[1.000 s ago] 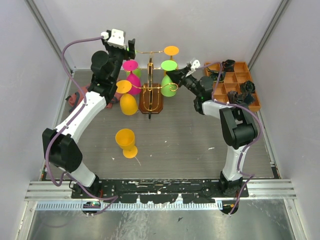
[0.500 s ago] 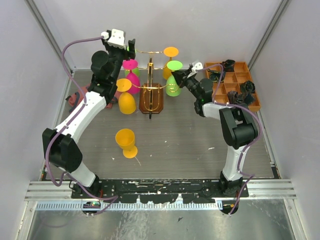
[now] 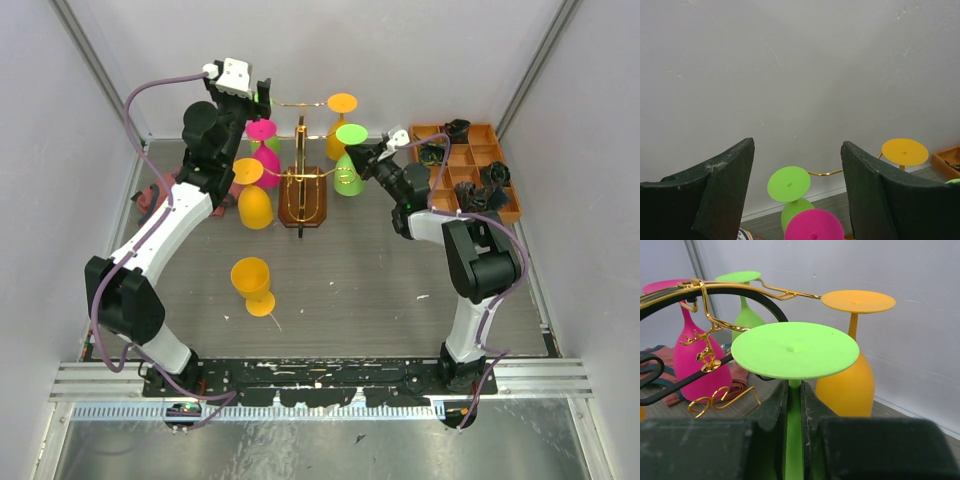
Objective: Place the wine glass upside down on the wine glass rack
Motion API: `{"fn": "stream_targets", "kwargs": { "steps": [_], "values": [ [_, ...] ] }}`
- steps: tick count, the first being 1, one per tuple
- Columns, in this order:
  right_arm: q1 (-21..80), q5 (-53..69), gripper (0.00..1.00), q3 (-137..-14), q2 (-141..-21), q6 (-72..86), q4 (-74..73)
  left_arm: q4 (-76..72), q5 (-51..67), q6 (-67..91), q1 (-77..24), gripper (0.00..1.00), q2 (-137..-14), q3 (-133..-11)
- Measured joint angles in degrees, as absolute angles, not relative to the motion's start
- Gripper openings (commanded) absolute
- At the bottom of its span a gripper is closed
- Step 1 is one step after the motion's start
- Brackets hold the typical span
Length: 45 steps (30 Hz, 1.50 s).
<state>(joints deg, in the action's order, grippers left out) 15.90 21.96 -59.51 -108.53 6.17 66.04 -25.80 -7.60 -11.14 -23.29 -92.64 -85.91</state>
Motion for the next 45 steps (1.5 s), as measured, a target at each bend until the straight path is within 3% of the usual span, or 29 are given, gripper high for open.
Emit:
{"fn": "stream_targets", "kwargs": {
  "steps": [8, 11, 15, 17, 33, 42, 45],
  "values": [
    [16.64, 23.49, 0.07, -59.00, -107.39, 5.87, 66.54, -25.80, -7.57, -11.14, -23.29, 0.78, -92.64, -85.89],
    [17.17, 23.64, 0.17, -59.00, -107.39, 5.87, 66.57, -25.80, -7.42, -11.31, -23.29, 0.79, -92.62, -85.71],
    [17.47, 23.64, 0.45, -59.00, -107.39, 6.00, 66.35, -25.26, -6.52, -11.60, -23.29, 0.79, -92.31, -84.60],
    [17.52, 23.59, 0.51, -59.00, -107.37, 5.56, 65.95, -24.43, -6.15, -11.77, -23.29, 0.80, -92.05, -84.03],
    [16.21, 19.05, 0.53, -52.80, -98.87, -0.21, 56.73, -14.37, -6.31, -14.87, -23.29, 0.82, -85.93, -82.02],
    [12.56, 6.26, 0.53, -56.23, -97.10, -1.43, 45.15, -5.04, -7.57, -16.08, -23.29, 0.85, -66.81, -67.53],
    [11.31, 1.87, 0.69, -60.16, -97.10, -1.48, 42.78, 0.58, -6.85, -14.13, -23.29, 0.85, -61.98, -64.99]
  ]
}}
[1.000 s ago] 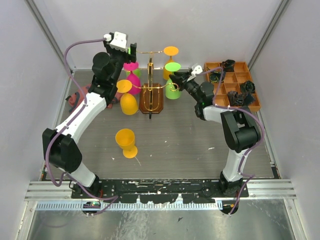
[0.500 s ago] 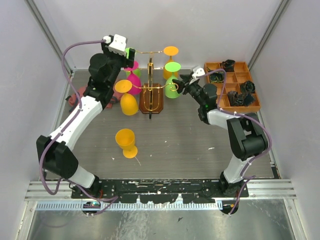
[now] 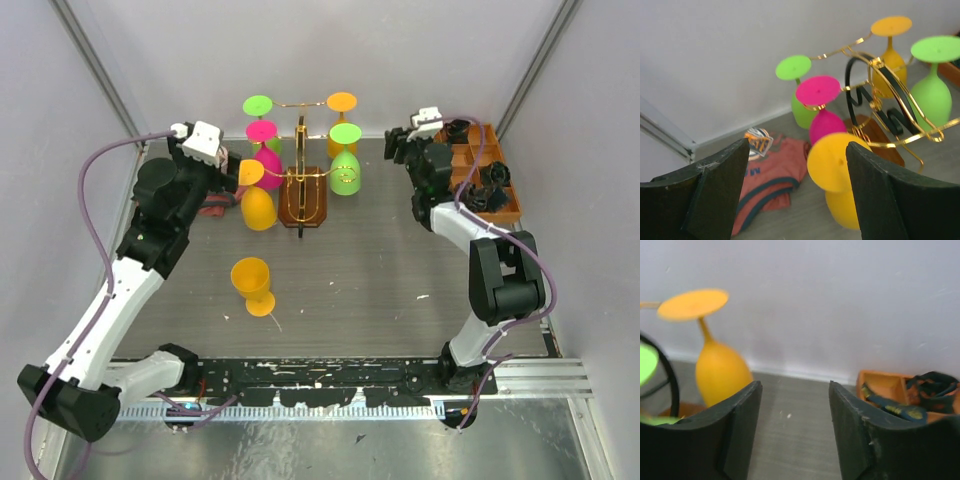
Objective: Place the wine glass upside down on the wine glass rack
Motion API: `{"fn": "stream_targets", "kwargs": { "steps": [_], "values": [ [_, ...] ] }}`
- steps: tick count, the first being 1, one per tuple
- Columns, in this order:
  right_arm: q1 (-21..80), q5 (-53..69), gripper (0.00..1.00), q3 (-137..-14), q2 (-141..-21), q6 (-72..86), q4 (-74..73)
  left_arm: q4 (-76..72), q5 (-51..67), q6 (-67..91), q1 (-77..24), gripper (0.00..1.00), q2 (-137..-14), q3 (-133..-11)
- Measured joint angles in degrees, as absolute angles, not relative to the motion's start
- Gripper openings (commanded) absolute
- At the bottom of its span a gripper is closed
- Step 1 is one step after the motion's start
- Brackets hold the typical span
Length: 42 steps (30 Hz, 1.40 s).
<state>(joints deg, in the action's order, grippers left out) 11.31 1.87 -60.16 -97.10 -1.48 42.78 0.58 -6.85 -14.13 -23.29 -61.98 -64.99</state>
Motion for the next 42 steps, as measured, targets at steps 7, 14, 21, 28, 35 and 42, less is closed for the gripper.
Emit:
{"fn": "stream_targets", "kwargs": {
  "steps": [7, 14, 21, 28, 35, 42],
  "values": [
    [9.39, -4.99, 0.96, -70.24, -98.26, -1.83, 40.51, 16.62, -1.39, -9.37, -23.29, 0.84, -60.60, -64.66],
    [8.86, -6.92, 1.00, -77.60, -100.71, -1.87, 35.38, 31.55, 2.87, -5.67, -23.29, 0.81, -62.17, -64.71],
    [8.21, -7.33, 1.00, -78.65, -101.06, -2.04, 31.99, 45.06, 8.67, -5.08, -23.29, 0.77, -67.11, -66.17],
    [7.75, -7.99, 1.00, -78.65, -101.30, -3.40, 30.81, 54.00, 14.41, -5.98, -23.29, 0.73, -72.60, -68.16],
    [7.33, -8.54, 1.00, -78.65, -101.30, -4.58, 30.76, 57.56, 17.10, -6.92, -23.62, 0.66, -73.41, -68.16],
    [7.25, -8.75, 1.00, -78.63, -101.30, -5.34, 30.74, 57.98, 16.51, -7.60, -25.19, 0.29, -77.49, -68.16]
  ]
}}
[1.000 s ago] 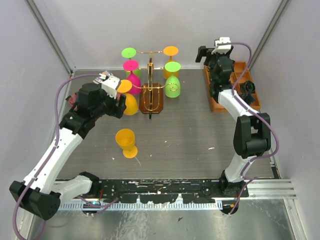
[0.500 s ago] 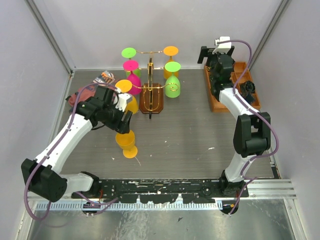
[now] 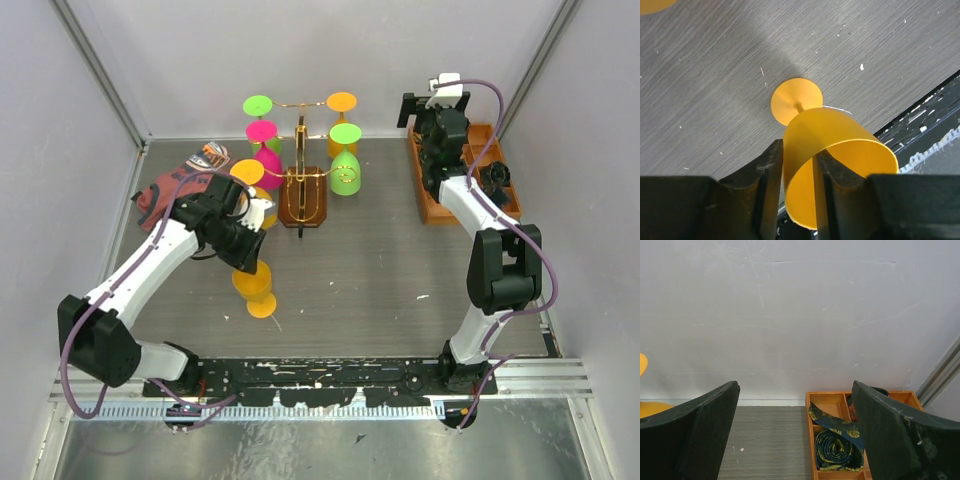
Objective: Place the wine glass upside down on the wine glass rack
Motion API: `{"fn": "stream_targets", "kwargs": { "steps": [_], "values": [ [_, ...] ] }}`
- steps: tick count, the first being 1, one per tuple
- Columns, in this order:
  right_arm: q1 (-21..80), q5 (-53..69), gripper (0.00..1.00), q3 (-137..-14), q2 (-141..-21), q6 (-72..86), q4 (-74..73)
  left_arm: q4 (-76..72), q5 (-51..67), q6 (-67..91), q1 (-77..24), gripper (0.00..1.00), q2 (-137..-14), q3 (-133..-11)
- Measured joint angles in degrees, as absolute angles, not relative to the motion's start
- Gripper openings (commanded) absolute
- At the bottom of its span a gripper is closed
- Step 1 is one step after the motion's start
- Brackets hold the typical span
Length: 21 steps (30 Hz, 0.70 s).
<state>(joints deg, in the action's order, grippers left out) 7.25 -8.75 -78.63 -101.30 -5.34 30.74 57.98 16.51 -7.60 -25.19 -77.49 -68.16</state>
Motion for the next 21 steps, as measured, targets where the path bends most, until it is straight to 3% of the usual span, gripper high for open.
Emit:
{"fn": "stream_targets", "kwargs": {
  "steps": [4, 6, 14, 21],
  "values": [
    [7.14, -8.93, 1.00, -78.35, -101.27, -5.85, 30.79, 58.22, 15.88, -7.73, -25.41, 0.10, -78.74, -68.16],
    [7.05, -9.06, 1.00, -77.97, -101.25, -6.02, 30.79, 58.15, 15.75, -7.81, -25.41, 0.06, -78.67, -68.18],
    [7.01, -9.58, 1.00, -77.14, -100.88, -6.46, 30.76, 55.92, 17.47, -8.47, -25.41, 0.02, -77.60, -72.66],
    [6.98, -9.54, 0.99, -77.19, -100.53, -6.44, 29.93, 43.97, 24.93, -10.74, -25.41, 0.08, -72.58, -81.69]
  ]
}}
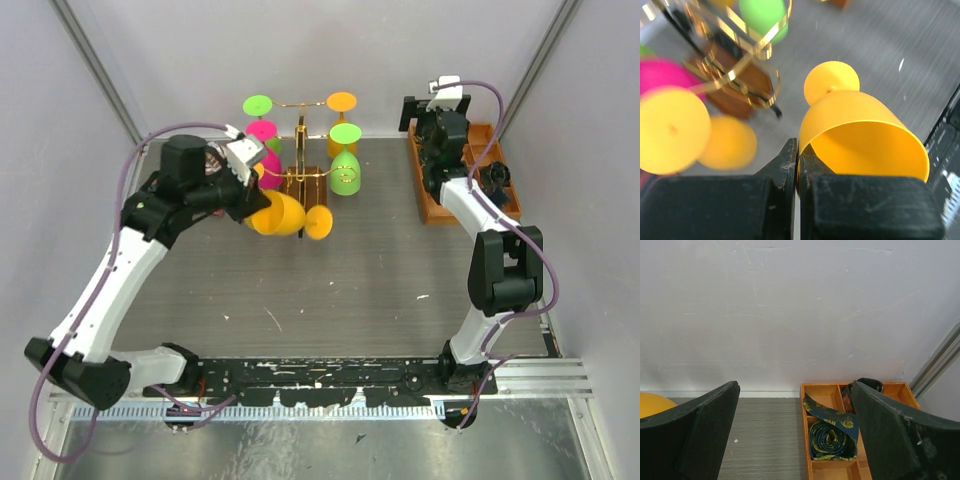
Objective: Place the wine glass upside down on the wine glass rack
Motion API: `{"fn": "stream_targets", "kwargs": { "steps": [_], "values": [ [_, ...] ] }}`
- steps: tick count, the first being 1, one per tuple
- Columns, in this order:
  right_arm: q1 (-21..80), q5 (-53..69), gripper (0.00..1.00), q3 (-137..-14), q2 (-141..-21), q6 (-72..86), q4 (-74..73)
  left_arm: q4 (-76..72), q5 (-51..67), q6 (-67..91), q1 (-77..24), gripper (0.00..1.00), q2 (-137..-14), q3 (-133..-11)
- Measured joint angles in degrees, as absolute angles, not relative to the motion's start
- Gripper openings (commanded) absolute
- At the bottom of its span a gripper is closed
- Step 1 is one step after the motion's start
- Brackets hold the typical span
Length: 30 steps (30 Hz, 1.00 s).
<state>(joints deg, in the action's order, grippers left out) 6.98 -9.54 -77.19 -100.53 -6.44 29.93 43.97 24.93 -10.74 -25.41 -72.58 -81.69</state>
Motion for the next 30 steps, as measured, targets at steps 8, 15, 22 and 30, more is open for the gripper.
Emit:
{"fn": "stream_targets", "kwargs": {
  "steps": [8, 15, 22, 30],
  "values": [
    [6.59, -10.09, 0.94, -86.35, -100.51, -4.12, 18.15, 23.77, 31.90, -12.36, -25.41, 0.00, -66.46, -84.79],
    [6.50, -9.39, 0.94, -97.56, -98.72, 0.62, 11.40, 1.72, 30.41, -13.34, -25.45, 0.00, -69.23, -84.88],
    [6.35, 3.11, 0.91, -96.23, -93.58, 12.86, 12.58, -28.73, 16.93, -14.35, -25.54, 0.00, -80.60, -80.77],
    [6.35, 25.39, 0.81, -90.45, -95.81, 44.03, 39.79, -57.43, 5.63, -14.24, -25.54, 0.00, -94.74, -78.41]
  ]
}}
